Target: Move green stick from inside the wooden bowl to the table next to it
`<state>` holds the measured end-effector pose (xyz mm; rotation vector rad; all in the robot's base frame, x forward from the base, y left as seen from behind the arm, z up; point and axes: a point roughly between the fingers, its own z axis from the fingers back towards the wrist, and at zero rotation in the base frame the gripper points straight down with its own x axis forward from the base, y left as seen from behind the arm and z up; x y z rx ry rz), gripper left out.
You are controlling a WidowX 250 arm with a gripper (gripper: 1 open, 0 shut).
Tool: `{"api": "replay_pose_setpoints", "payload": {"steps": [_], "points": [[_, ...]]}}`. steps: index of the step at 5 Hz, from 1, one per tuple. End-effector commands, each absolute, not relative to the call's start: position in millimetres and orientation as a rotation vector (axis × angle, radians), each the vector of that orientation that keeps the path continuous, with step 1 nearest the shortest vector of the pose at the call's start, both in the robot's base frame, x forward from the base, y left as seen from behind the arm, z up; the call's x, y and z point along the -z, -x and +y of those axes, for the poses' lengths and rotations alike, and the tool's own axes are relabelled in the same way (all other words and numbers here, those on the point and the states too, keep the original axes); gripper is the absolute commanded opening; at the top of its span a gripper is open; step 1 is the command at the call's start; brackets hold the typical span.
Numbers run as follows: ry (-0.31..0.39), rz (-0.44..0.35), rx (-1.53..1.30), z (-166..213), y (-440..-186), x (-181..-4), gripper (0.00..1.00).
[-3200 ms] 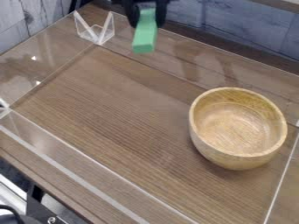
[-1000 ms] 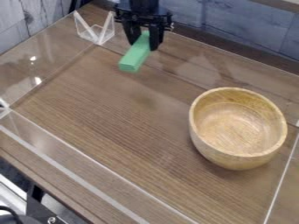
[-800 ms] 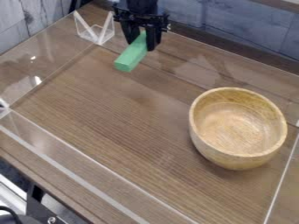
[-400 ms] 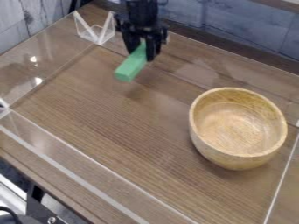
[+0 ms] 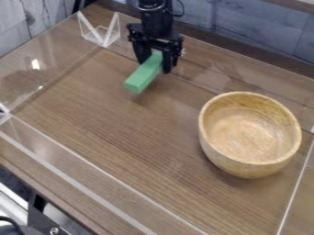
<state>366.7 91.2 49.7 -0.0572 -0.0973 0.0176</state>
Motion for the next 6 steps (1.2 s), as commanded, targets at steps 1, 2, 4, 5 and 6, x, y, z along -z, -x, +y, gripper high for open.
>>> {"api": "replay_pose_setpoints", "payload": {"steps": [1,2,4,5,6], "points": [[0.067,-0.142,-0.091,88.3,-371.6,-74.7,1.00],[0.078,-0.148,-0.158,88.3,-370.4,-87.6,1.00],[0.092,-0.171,-0.195,84.2,-377.4,-103.0,1.00],[0.090,-0.192,-0.216,84.0,-376.6,-118.6,1.00],[0.081,-0.207,-0.230,82.5,-375.3,-133.0,1.00]]}}
